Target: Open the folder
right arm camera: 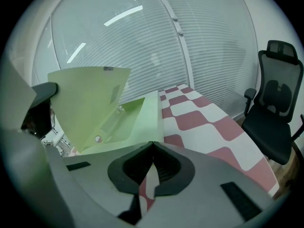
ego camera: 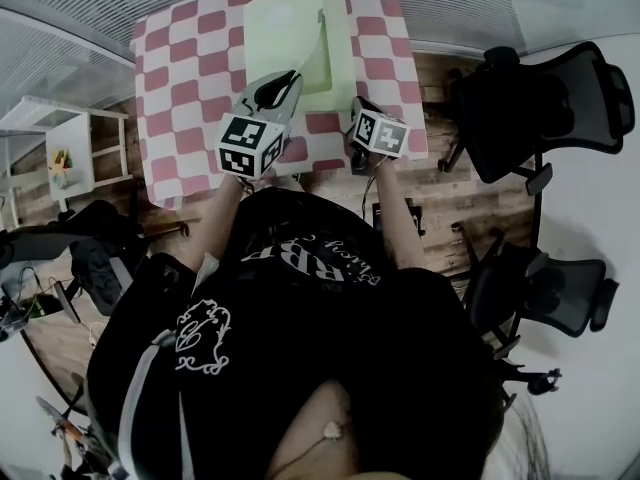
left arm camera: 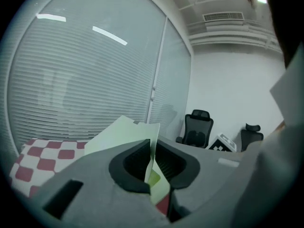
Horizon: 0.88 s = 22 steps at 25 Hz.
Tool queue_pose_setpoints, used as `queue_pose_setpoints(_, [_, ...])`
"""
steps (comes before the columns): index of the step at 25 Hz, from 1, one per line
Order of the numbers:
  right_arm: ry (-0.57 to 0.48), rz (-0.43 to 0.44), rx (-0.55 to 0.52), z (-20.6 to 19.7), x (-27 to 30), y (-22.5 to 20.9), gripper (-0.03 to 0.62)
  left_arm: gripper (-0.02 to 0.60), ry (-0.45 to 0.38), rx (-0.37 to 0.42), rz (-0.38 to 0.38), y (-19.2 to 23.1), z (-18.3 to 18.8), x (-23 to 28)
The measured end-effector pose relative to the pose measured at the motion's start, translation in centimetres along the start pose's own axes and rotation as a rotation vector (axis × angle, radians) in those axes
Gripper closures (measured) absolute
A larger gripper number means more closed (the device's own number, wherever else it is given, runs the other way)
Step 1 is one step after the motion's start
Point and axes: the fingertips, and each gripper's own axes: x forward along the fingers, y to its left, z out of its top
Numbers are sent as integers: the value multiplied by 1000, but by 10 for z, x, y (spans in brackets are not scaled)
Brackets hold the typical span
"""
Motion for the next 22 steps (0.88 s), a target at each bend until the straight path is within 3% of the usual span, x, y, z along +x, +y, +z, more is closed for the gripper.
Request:
queue_pose_setpoints(7, [1,-9,-12,-1,0,-1,583,548,-90,-130,193,55,6,-73])
queue_pose_setpoints(14, [-1,-23,-26,-1,-1,2,583,557,-135,-349,543,149,-43,-164])
queue_pose_setpoints(22, [5,-24,-42,0,0,1,583,552,-193,-734,750,225,-122,-207])
